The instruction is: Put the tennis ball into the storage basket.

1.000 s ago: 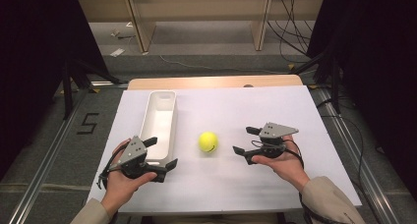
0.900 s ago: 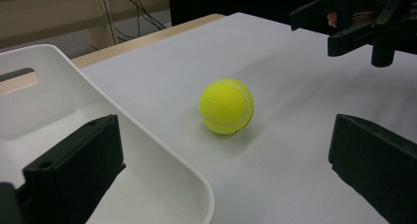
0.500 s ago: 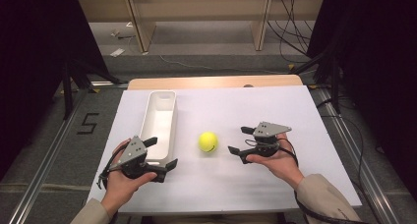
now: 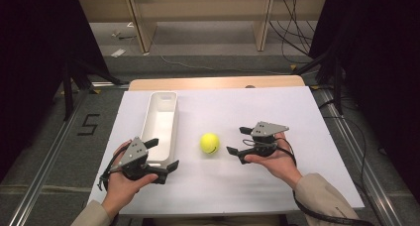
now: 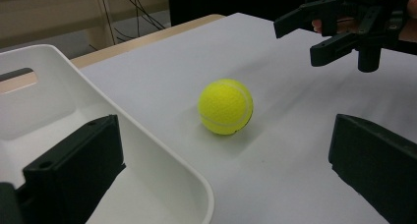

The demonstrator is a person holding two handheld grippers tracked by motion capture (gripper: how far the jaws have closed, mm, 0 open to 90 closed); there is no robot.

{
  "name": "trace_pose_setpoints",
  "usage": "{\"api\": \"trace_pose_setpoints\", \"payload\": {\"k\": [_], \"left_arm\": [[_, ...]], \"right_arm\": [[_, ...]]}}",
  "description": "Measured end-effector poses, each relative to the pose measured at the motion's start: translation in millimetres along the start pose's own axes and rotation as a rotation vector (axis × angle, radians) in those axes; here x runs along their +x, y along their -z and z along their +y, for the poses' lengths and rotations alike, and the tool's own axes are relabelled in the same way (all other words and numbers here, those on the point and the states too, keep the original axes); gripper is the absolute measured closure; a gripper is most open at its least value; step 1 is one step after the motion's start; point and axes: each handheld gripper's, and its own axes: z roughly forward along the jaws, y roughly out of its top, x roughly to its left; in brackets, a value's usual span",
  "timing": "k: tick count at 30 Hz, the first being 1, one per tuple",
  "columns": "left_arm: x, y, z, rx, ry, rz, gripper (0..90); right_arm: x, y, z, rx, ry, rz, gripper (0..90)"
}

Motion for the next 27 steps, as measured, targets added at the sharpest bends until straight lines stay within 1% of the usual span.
{"api": "trace_pose_setpoints", "payload": {"k": [10,27], "left_arm": [[0.1,0.0,-0.1,0.000,0.005,0.000,0.0],[0.4,0.3,0.1,-0.002,0.002,-0.001,0.0]], "right_arm": [[0.3,-7.1,1.9,0.005,0.003,0.008,15.2],[1.1,-20.2,5.4,0.013,0.005,0.019,15.2]]}}
